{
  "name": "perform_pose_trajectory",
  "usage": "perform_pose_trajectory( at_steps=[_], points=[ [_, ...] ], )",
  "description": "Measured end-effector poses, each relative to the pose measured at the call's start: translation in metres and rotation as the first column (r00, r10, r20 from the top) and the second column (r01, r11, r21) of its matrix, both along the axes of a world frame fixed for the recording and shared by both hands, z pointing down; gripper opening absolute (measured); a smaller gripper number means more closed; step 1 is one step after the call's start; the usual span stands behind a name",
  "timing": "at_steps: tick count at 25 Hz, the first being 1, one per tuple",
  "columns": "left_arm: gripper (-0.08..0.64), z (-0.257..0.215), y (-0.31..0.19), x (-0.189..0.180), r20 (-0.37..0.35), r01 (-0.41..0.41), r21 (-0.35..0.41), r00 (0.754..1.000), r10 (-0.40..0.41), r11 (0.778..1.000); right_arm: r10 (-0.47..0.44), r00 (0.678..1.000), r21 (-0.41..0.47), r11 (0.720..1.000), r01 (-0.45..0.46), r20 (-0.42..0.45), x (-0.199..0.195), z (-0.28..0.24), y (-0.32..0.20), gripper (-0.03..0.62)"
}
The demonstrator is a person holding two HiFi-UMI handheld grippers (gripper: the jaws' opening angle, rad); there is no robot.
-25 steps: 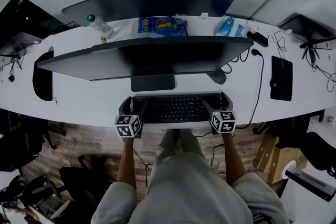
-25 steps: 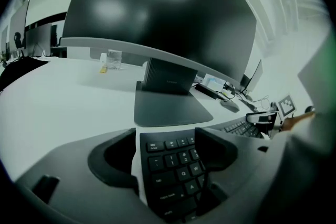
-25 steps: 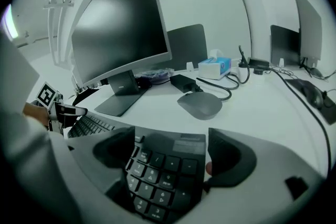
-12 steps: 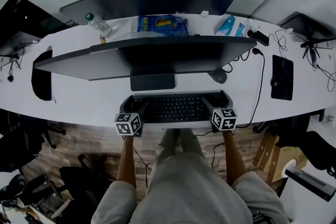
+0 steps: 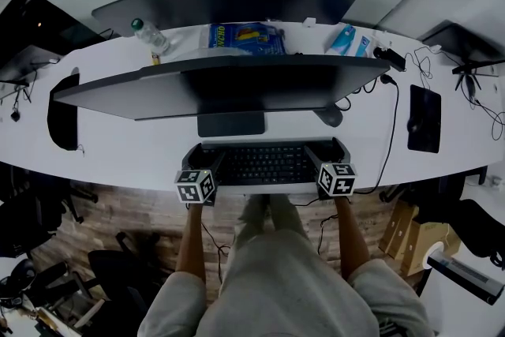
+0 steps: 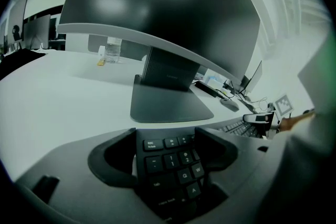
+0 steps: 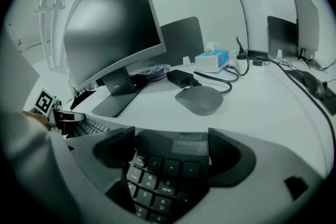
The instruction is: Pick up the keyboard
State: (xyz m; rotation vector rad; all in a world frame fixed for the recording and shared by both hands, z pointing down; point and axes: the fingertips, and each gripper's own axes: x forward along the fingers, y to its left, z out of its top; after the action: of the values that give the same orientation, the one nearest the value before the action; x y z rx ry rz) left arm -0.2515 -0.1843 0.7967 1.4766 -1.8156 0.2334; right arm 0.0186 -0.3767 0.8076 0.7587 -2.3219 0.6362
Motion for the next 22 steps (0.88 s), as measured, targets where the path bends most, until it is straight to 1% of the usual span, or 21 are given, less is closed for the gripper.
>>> perform_pose_trajectory(
  at_steps=[6, 16, 22],
  points=[
    [0.325, 0.000, 0.000, 0.000, -0.002, 0.000, -0.002, 1.000, 0.000, 1.000, 0.001, 1.000, -0.031, 1.000, -0.001, 0.000, 0.000, 0.002, 0.000, 0.420],
    [0.327, -0.003, 0.001, 0.000, -0.011, 0.037, 0.013, 0.999, -0.037, 0.999, 0.014, 1.000, -0.037, 0.999, -0.014, -0.006, 0.001, 0.000, 0.001, 0.419],
    [0.327, -0.012, -0.001, -0.001, 0.000, 0.054, 0.035, 0.999, -0.054, 0.998, 0.019, 1.000, -0.014, 1.000, -0.019, 0.005, 0.002, -0.008, 0.002, 0.419]
  ],
)
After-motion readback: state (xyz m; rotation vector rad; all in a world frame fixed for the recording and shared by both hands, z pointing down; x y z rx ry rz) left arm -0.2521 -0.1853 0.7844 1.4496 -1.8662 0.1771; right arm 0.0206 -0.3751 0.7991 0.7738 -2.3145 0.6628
